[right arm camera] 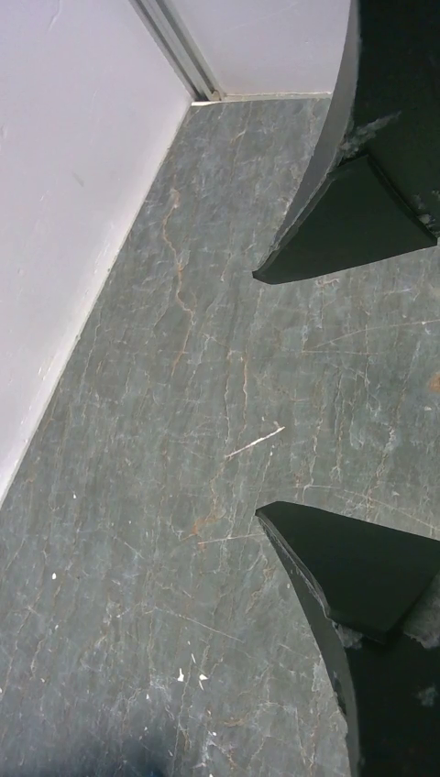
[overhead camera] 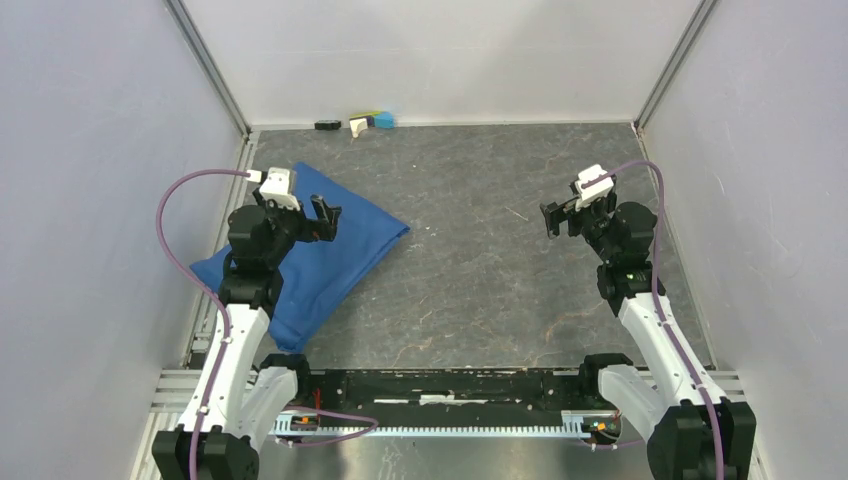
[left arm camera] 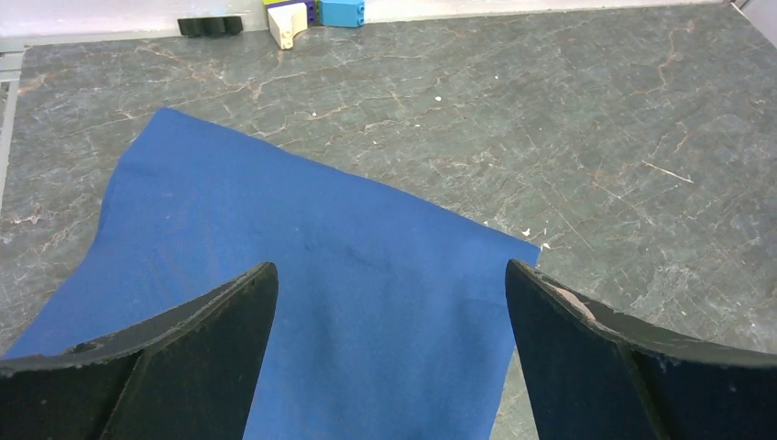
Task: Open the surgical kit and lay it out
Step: Move the surgical kit at the center of the board.
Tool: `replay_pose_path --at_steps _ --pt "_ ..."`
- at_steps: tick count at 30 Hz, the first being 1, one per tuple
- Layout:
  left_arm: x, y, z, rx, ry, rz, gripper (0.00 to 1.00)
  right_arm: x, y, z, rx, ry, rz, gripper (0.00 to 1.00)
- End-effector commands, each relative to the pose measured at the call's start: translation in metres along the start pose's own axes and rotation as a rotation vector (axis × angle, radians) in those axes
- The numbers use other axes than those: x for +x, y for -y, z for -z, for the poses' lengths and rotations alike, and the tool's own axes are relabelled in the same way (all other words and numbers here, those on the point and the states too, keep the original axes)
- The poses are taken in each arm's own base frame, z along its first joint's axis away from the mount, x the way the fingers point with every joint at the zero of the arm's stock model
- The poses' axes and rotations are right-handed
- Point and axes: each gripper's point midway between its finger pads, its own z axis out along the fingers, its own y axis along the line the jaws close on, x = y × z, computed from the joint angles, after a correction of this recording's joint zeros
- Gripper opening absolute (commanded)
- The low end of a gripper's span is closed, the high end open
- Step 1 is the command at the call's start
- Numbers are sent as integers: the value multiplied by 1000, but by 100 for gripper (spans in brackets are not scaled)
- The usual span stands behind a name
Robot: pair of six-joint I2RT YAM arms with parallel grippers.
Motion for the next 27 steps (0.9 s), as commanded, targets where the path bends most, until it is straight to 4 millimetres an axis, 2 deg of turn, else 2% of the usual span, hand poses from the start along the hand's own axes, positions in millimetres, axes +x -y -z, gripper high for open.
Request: replay_pose_path --at_steps 1,11,15,18,23,25,27 --pt "-5 4 2 22 25 -22 100 -8 1 0 -1 40 12 97" --pt "-7 -2 3 -9 10 -47 100 -16 -1 1 -29 49 37 97" --pt "-12 -3 6 -7 -3 -105 100 -19 -24 -5 -152 71 44 97" --pt "-15 -6 8 -24 -11 -126 100 -17 -38 -21 -180 29 46 97" --pt "-14 -15 7 -61 -37 -142 100 -24 -89 -55 -342 -5 34 97" --pt "-10 -17 7 -69 -52 -150 100 -32 -115 -69 -428 4 14 97" --pt "-3 -18 7 -73 -75 -158 100 -33 -142 -87 -500 -8 -2 97"
